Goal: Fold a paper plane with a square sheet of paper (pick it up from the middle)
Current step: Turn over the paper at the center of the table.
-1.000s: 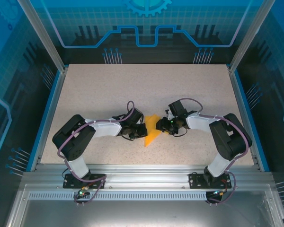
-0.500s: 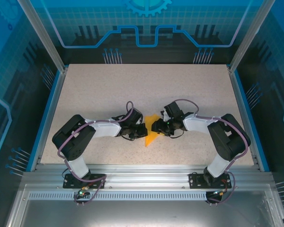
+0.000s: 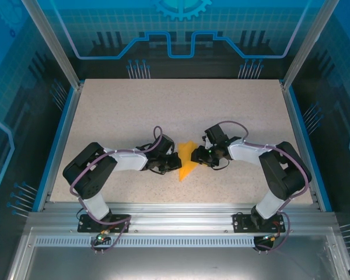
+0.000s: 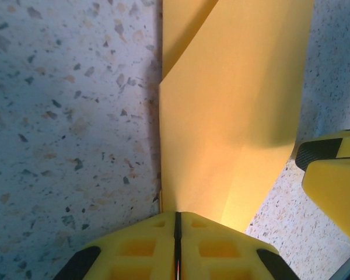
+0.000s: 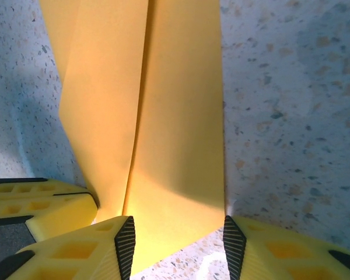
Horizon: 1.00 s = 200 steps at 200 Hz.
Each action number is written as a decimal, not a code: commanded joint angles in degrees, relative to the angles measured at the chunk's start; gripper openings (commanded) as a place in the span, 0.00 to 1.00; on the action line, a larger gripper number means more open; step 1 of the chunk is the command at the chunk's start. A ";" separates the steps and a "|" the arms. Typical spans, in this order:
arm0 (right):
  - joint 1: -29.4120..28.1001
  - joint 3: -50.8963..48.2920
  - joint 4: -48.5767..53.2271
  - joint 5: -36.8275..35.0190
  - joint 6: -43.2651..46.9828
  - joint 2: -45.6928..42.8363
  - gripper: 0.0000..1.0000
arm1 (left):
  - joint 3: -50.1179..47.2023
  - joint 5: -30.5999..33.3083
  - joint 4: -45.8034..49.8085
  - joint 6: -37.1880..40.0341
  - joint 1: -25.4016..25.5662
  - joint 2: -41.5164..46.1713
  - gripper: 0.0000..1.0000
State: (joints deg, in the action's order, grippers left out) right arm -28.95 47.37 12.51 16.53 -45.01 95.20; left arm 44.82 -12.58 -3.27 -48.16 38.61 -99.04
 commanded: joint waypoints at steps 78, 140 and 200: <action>-0.49 0.78 -5.59 6.73 -2.33 1.95 0.46 | -3.00 -3.37 1.61 -2.38 -0.07 -0.74 0.11; 0.01 1.72 0.18 -0.33 -0.11 -0.47 0.48 | -3.21 -3.42 1.43 -2.55 -0.09 -0.42 0.11; 1.75 1.95 0.56 0.08 1.76 1.16 0.49 | -2.91 -3.73 1.03 -2.58 -0.08 -1.16 0.11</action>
State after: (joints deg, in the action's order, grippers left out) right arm -27.57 48.25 12.27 16.23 -44.51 96.03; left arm 43.66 -14.06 -5.52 -49.67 38.35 -99.04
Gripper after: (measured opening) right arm 0.490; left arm 0.111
